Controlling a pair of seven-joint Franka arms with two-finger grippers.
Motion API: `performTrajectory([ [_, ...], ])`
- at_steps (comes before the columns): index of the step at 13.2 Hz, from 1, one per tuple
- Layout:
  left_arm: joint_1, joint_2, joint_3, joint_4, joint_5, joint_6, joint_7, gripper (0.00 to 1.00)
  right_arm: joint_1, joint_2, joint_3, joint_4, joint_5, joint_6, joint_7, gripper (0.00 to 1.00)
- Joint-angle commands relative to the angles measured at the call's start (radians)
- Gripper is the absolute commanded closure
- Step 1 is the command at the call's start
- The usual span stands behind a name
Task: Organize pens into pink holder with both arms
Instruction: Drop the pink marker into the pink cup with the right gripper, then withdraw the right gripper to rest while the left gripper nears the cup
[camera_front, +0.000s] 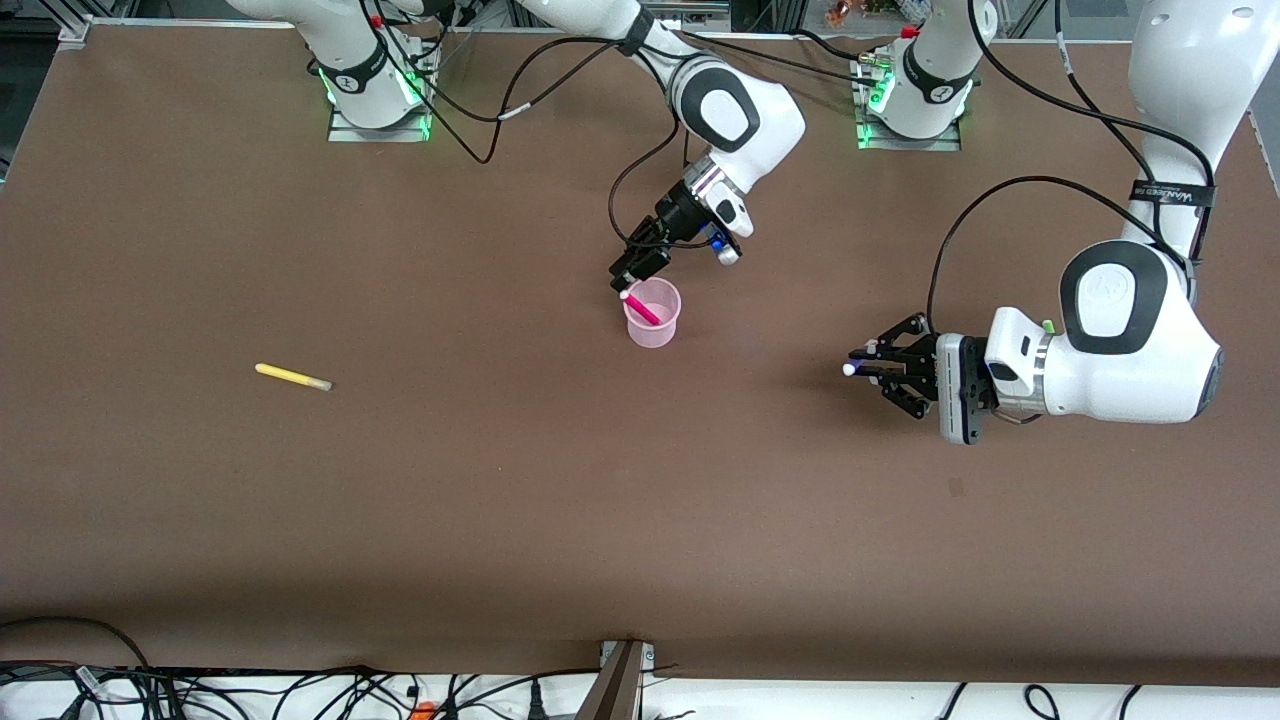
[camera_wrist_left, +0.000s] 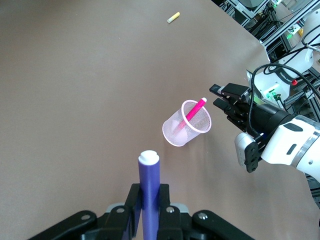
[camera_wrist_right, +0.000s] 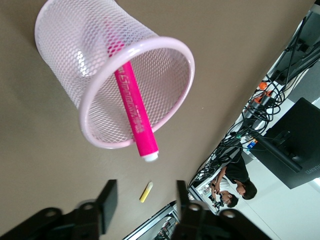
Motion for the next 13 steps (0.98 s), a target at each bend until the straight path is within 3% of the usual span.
performTrajectory([
  [1,0.002,0.011,-0.003,0.026,-0.025,-0.024,0.010,1.00,0.009,0.006,-0.017,0.067,-0.014,-0.036,-0.085,0.01],
  [4,-0.001,0.009,-0.035,0.026,-0.039,-0.021,-0.004,1.00,-0.070,-0.090,-0.014,0.119,0.047,-0.084,-0.226,0.01],
  [7,-0.033,0.009,-0.049,0.026,-0.039,-0.007,-0.091,1.00,-0.231,-0.278,-0.014,0.110,0.263,-0.091,-0.239,0.00],
  [11,-0.127,0.009,-0.049,0.030,-0.027,0.125,-0.226,1.00,-0.527,-0.429,-0.022,0.095,0.490,-0.108,-0.250,0.00],
  [13,-0.181,0.014,-0.047,0.029,-0.025,0.189,-0.286,1.00,-0.738,-0.492,-0.037,0.067,0.665,-0.094,-0.268,0.00],
])
